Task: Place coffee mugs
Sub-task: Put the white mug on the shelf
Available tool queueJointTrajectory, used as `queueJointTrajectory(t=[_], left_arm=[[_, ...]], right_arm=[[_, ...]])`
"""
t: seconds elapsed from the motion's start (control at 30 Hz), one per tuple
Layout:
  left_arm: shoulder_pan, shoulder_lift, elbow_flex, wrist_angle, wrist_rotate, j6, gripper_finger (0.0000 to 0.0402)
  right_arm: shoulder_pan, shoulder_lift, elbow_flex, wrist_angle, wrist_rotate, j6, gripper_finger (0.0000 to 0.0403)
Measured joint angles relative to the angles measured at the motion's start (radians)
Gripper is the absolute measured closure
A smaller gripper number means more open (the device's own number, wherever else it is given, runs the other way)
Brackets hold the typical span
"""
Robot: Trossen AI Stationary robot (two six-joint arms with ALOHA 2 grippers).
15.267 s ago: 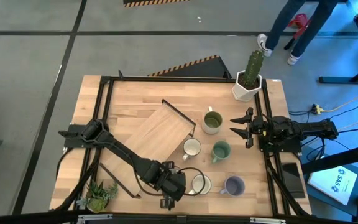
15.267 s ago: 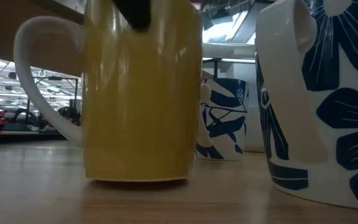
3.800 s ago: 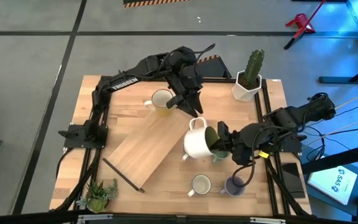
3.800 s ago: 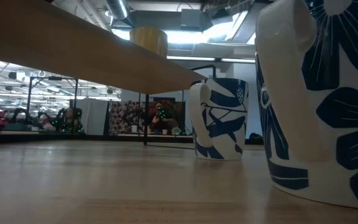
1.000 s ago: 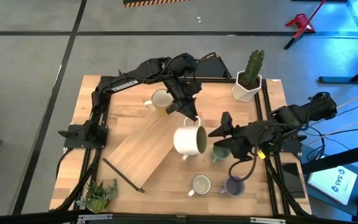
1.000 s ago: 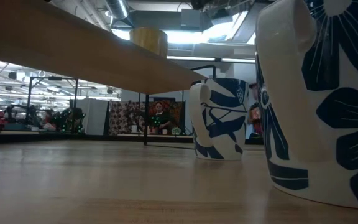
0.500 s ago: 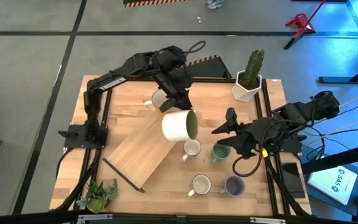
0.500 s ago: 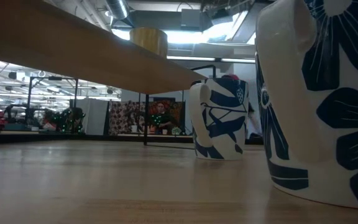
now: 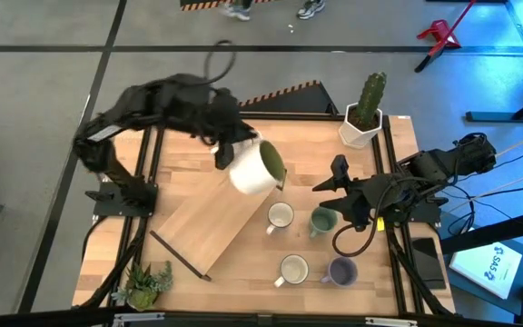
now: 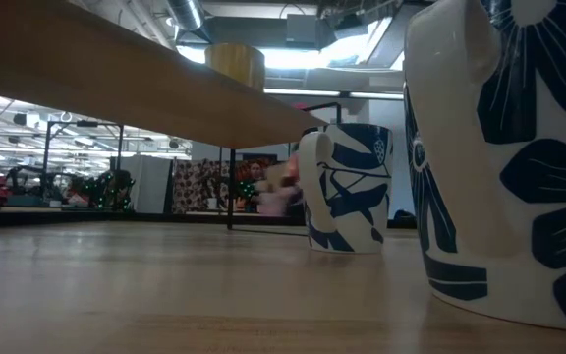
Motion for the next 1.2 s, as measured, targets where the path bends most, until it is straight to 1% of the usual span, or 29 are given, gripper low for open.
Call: queueJointTrajectory(t=[0.07, 0.13, 0.3, 0.4, 0.5, 0.57, 0.67, 0.83, 1.0, 1.1, 1.13, 1.2], left_arm=[[-0.056, -0.066, -0.091, 0.06, -0.138, -0.021, 0.0383], [-0.112, -0.132, -0.212, 0.149, -0.255, -0.059, 0.0383], [-0.234, -0.281, -0.586, 0.381, -0.477, -0.17, 0.0383], [-0.313, -0.363, -0.783, 0.527, -0.674, -0.201, 0.0383], [-0.38, -0.424, -0.94, 0.637, -0.834, -0.212, 0.0383], [-0.416, -0.453, -1.024, 0.668, -0.923, -0.263, 0.0383], [-0.47, -0.495, -1.124, 0.669, -1.052, -0.382, 0.0383], [-0.569, -0.516, -1.244, 0.673, -1.195, -0.496, 0.0383], [-0.642, -0.511, -1.316, 0.674, -1.323, -0.57, 0.0383], [-0.682, -0.504, -1.35, 0.667, -1.419, -0.593, 0.0383], [-0.692, -0.505, -1.359, 0.666, -1.439, -0.593, 0.0383], [-0.699, -0.506, -1.375, 0.669, -1.448, -0.603, 0.0383]], right_arm=[[0.0, 0.0, 0.0, -0.003, 0.001, 0.0, 0.021], [0.0, 0.0, 0.0, -0.006, 0.007, 0.0, 0.021], [0.0, 0.0, 0.0, -0.012, 0.019, 0.0, 0.021], [0.0, 0.0, 0.0, -0.022, 0.02, 0.004, 0.021], [0.0, 0.0, 0.0, -0.021, 0.02, 0.015, 0.021], [0.0, 0.0, 0.0, -0.021, 0.021, 0.027, 0.021], [0.0, 0.0, 0.0, -0.02, 0.027, 0.03, 0.021], [0.0, 0.0, 0.0, -0.018, 0.027, 0.036, 0.021], [0.0, 0.0, 0.0, -0.015, 0.028, 0.038, 0.021], [0.0, 0.0, 0.0, -0.014, 0.028, 0.038, 0.021], [0.0, 0.0, 0.0, -0.014, 0.03, 0.038, 0.021], [0.0, 0.0, 0.0, -0.014, 0.038, 0.037, 0.021]])
